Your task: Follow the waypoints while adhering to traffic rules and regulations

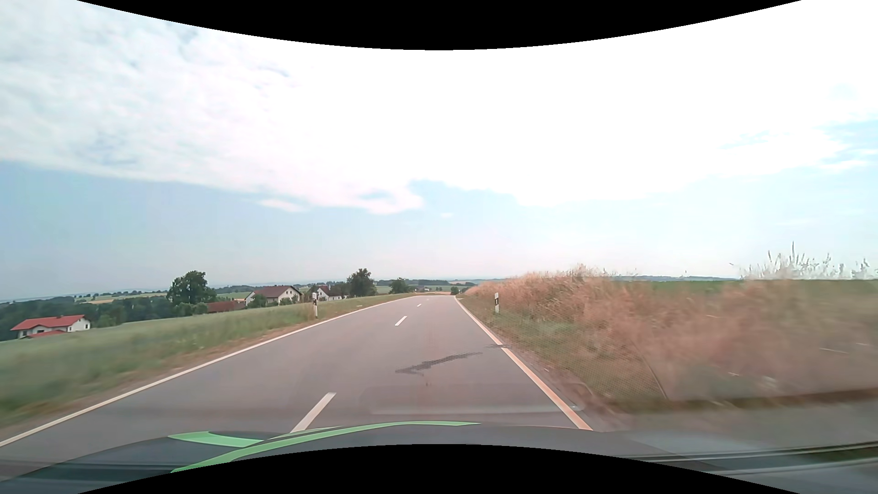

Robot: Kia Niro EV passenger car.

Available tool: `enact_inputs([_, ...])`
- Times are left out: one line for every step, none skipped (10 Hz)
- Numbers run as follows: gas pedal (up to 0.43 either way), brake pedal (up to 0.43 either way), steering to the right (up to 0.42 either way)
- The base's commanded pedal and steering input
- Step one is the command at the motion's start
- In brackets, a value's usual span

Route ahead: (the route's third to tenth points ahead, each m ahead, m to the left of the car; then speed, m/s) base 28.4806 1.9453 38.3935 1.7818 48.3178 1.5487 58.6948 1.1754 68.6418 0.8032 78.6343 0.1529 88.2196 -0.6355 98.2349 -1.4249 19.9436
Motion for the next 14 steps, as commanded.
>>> enact_inputs([0.000, 0.000, 0.000])
enact_inputs([0.000, 0.000, 0.000])
enact_inputs([0.000, 0.000, 0.000])
enact_inputs([0.000, 0.000, 0.000])
enact_inputs([0.000, 0.000, 0.000])
enact_inputs([0.000, 0.000, 0.003])
enact_inputs([0.000, 0.000, 0.007])
enact_inputs([0.000, 0.000, 0.007])
enact_inputs([0.000, 0.000, 0.007])
enact_inputs([0.000, 0.000, 0.007])
enact_inputs([0.000, 0.000, 0.007])
enact_inputs([0.000, 0.000, 0.006])
enact_inputs([0.000, 0.000, 0.006])
enact_inputs([0.000, 0.000, 0.005])
